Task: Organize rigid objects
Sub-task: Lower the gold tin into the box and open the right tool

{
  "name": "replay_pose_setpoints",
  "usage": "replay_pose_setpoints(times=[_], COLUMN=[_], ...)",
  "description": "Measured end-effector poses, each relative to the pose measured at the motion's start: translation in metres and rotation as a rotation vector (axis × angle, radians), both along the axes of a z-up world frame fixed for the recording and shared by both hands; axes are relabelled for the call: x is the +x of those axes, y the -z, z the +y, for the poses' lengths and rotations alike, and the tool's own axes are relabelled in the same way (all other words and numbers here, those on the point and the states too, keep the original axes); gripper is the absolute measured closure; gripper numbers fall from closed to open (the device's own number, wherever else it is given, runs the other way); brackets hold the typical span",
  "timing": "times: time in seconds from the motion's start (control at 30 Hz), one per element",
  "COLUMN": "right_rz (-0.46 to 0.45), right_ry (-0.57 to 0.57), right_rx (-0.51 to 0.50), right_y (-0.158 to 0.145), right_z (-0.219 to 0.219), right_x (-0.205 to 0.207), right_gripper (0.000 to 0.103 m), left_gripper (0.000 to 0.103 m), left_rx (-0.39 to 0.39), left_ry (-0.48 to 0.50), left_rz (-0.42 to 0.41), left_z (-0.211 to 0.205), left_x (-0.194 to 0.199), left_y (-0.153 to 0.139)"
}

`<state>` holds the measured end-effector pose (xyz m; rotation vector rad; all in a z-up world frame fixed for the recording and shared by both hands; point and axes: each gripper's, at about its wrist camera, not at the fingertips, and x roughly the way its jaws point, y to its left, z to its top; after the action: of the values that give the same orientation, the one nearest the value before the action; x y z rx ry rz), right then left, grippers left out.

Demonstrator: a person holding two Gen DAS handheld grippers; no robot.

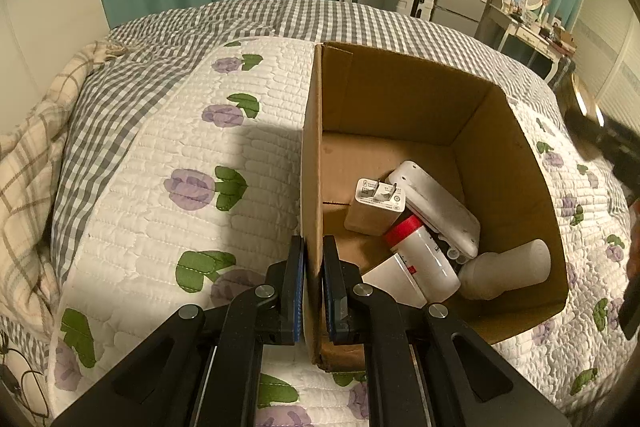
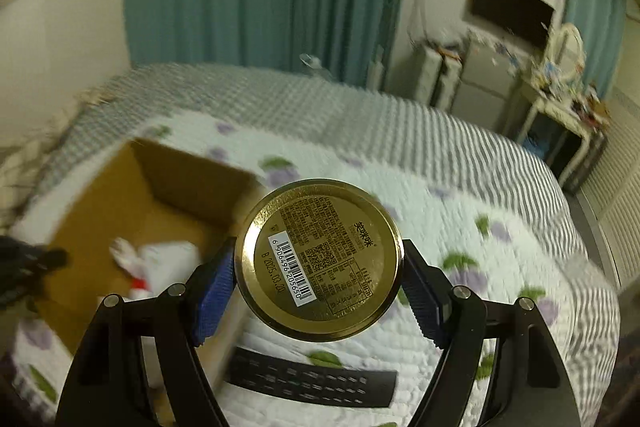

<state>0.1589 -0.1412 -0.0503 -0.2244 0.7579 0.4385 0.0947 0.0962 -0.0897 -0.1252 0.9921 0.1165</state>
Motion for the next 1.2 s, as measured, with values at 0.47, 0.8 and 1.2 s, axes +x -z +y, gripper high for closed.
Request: replay_pose_setpoints(times=[0.47,0.8,1.2], right_rz=[0.037,0.079,-0.016], right_ry=[-0.179,-0.213,-0.145], right_rx=[-0.015,-0.049,-0.053], right_y=[0.015,0.038,0.008], right_z=[0.082,0.097,0.056], right_x=[-0.023,-0.027,-0.028], right_gripper=[0.026,0.026,0.008], left_gripper=[0.095,0.095,0.095], left_rx=[-0.006,0.003,0.013], left_ry=[0.004,0.006,0.006], left_rz=[-0.006,-0.005,-0.006], left_z=[0.0,-0.002,-0.002], left_x=[-0.002,-0.002,-0.001], left_y=[-0.001,-0.001,-0.002])
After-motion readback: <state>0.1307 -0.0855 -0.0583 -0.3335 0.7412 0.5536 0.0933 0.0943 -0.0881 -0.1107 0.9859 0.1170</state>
